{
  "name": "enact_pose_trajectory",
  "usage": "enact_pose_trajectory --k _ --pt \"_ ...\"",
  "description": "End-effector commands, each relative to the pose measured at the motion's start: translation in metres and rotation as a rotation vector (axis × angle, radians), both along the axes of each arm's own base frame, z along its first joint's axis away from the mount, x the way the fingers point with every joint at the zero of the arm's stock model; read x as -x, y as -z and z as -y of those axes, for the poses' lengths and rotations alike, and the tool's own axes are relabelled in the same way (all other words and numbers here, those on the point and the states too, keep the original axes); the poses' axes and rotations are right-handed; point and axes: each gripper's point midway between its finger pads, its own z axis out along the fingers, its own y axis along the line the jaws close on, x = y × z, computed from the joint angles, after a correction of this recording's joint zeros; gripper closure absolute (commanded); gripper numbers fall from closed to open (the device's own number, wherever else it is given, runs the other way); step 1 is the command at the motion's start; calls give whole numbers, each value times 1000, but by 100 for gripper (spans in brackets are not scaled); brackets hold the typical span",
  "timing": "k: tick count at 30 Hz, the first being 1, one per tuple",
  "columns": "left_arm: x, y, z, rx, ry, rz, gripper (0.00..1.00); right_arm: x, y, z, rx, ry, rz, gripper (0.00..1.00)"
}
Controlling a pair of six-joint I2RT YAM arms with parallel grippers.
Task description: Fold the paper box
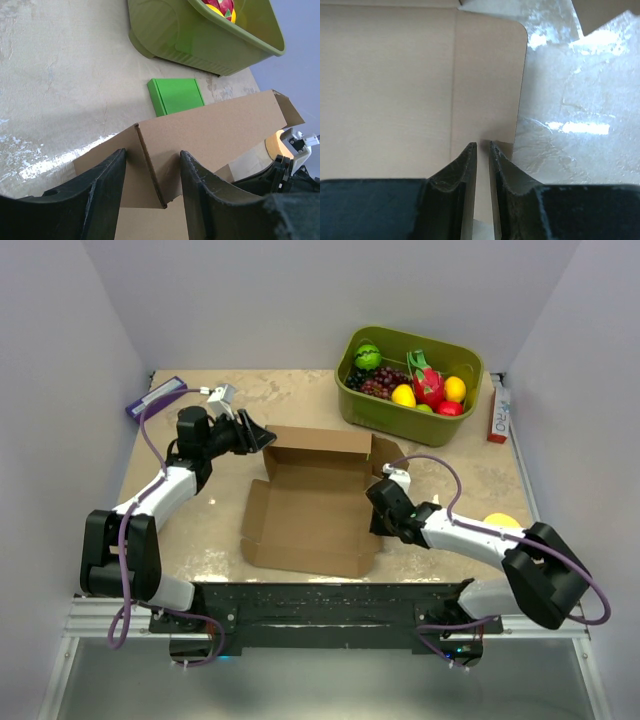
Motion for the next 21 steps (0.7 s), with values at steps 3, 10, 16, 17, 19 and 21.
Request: enact_pose_trajectory --k 3,10,16,17,19,21 --pt "4 5 4 -1 22 -14 49 22 36 27 114 78 -110 80" --pt "5 5 4 0 25 -14 49 17 22 23 89 94 -85 77" --pt "5 6 4 -1 23 -15 49 3 -56 21 26 86 51 36" --pt "5 6 4 0 25 -15 49 -2 -68 27 43 104 88 31" --pt "5 5 4 0 25 -14 49 -11 -96 32 42 110 145 22" --pt "5 5 5 2 27 -13 49 -18 -106 42 67 126 165 17"
